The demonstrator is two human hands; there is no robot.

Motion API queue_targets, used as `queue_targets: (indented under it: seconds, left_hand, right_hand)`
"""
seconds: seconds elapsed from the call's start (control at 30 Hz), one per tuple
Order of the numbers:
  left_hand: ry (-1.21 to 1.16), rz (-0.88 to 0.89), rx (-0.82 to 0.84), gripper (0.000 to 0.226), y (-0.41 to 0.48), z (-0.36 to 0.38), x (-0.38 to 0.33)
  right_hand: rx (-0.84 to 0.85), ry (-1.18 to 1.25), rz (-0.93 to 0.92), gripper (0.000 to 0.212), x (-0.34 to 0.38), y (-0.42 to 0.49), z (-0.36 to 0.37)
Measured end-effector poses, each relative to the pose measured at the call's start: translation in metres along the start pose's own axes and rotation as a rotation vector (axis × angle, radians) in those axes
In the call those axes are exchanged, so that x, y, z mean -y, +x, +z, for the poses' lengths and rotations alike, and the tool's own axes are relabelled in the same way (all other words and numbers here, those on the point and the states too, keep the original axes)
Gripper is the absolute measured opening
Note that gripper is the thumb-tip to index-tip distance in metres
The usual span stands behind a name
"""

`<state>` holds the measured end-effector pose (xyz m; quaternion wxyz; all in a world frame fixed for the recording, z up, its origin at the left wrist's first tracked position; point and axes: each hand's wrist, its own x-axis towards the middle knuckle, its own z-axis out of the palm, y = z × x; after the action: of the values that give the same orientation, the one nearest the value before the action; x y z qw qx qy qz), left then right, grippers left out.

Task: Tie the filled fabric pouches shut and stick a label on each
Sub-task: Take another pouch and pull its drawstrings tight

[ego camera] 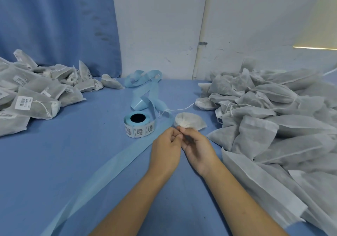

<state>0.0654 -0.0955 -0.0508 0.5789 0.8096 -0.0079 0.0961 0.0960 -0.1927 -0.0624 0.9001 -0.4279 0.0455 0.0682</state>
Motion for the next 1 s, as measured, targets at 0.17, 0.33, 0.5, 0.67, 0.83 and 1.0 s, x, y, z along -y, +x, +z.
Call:
queue_targets:
  seconds: [0.17,0.33,0.5,0.67,0.83,1.0]
  left_hand:
    - [0.051,0.089,0.026,0.021,0.001,-0.002,0.002]
    - [0.145,0.196,-0.001,0.014,0.000,-0.008,0.011]
    - [0.372,0.267,-0.116,0.020,0.003,-0.013,0.020]
    - [0.586,0.498,-0.122,0.011,0.001,-0.013,0.017]
    - [0.700,0.569,-0.167,0.014,0.001,-0.014,0.016]
    - [0.655,0.605,-0.211,0.012,0.000,-0.015,0.016]
  right_hand:
    - [-0.005,0.048,0.022,0.011,0.002,-0.001,-0.001]
    - [0.029,0.020,0.037,0.006,0.005,-0.001,0.002]
    - [0.075,0.002,0.034,0.008,0.008,-0.002,-0.001]
    - [-0.009,-0.184,-0.100,0.012,0.002,-0.003,0.004]
    - [-0.156,-0.763,-0.447,0.024,-0.002,-0.006,0.005]
    - [-0.134,-1.377,-0.633,0.024,-0.001,-0.011,0.003]
